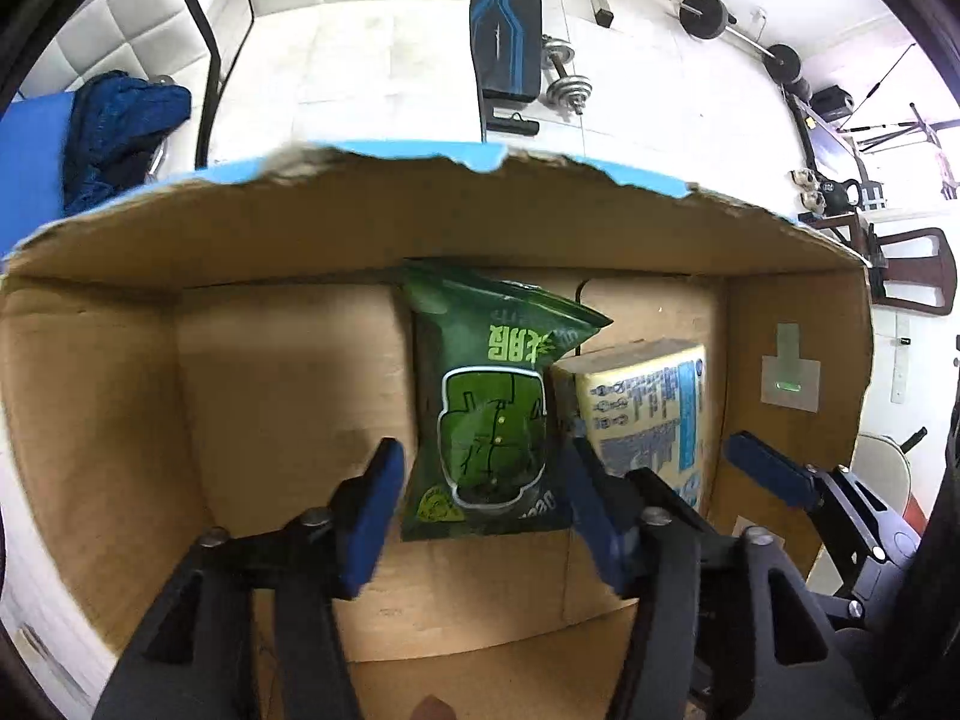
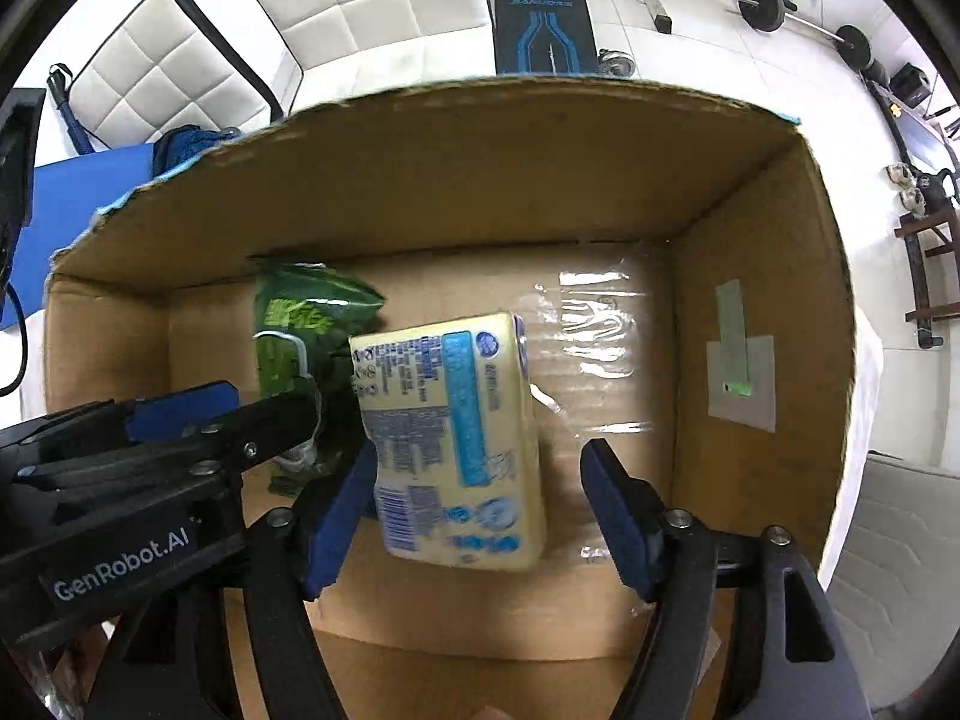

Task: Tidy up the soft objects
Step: 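Open both tools to drop the green bag and carton into the box, then grasp the orange snack bag with the left tool while the right tool grasps the red-and-green bag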

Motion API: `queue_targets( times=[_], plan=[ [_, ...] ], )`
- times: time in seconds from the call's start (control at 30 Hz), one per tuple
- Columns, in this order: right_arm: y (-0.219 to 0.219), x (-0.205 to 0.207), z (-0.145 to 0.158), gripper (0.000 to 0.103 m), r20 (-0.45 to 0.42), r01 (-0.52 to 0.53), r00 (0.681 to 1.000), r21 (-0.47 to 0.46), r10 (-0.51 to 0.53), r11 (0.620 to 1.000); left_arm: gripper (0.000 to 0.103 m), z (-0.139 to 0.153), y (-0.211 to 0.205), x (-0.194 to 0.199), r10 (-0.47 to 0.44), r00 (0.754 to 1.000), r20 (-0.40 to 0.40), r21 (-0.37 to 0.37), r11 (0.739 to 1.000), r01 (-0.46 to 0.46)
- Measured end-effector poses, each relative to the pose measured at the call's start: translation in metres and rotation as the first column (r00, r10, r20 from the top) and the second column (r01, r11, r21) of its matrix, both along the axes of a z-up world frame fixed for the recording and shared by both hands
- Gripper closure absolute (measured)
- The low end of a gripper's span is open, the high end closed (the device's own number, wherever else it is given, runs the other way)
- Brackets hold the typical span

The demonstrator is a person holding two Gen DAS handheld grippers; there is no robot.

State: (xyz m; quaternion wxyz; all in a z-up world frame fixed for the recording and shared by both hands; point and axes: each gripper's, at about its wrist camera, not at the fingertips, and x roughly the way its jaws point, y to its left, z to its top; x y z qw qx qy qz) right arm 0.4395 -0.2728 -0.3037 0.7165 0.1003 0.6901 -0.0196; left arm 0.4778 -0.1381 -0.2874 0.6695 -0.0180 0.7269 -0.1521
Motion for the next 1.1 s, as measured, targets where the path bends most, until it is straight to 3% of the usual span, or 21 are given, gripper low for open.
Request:
queue_targets(
  times=[0.07,0.23,0.27,0.37,0.43,0.77,1.1],
  plan=[
    [0.0,-0.006,0.007,0.029,0.003,-0.01,1.0,-0.016,0.01,1.0,0.039,0.007,0.006,-0.003,0.007,1.0,0.02,0.011,1.0,-0.008],
    [0.011,-0.031,0.026,0.012,0.018,-0.019,1.0,-0.05,0.02,0.999,0.009,0.027,0.025,-0.029,0.024,0.996,0.091,0.053,0.998,-0.029],
    [0.012,-0.037,0.03,0.009,0.023,-0.024,0.999,-0.055,0.026,0.998,0.007,0.031,0.028,-0.034,0.019,0.994,0.11,0.065,0.998,-0.026],
    [0.017,-0.054,0.042,0.0,0.055,-0.035,0.998,-0.065,0.039,0.997,0.006,0.047,0.035,-0.059,0.008,0.981,0.193,0.096,0.995,-0.027],
    [0.019,-0.067,0.05,0.0,0.083,-0.028,0.996,-0.059,0.033,0.998,0.0,0.057,0.041,-0.074,0.017,0.972,0.234,0.092,0.995,-0.039],
    [0.034,-0.132,0.107,0.0,0.19,-0.059,0.979,-0.088,0.075,0.994,0.0,0.112,0.049,-0.125,0.043,0.917,0.397,0.077,0.994,-0.08],
    [0.038,-0.194,0.171,0.0,0.311,-0.048,0.946,-0.142,0.09,0.989,0.0,0.161,0.063,-0.195,0.072,0.862,0.501,0.096,0.986,-0.138]
  ],
)
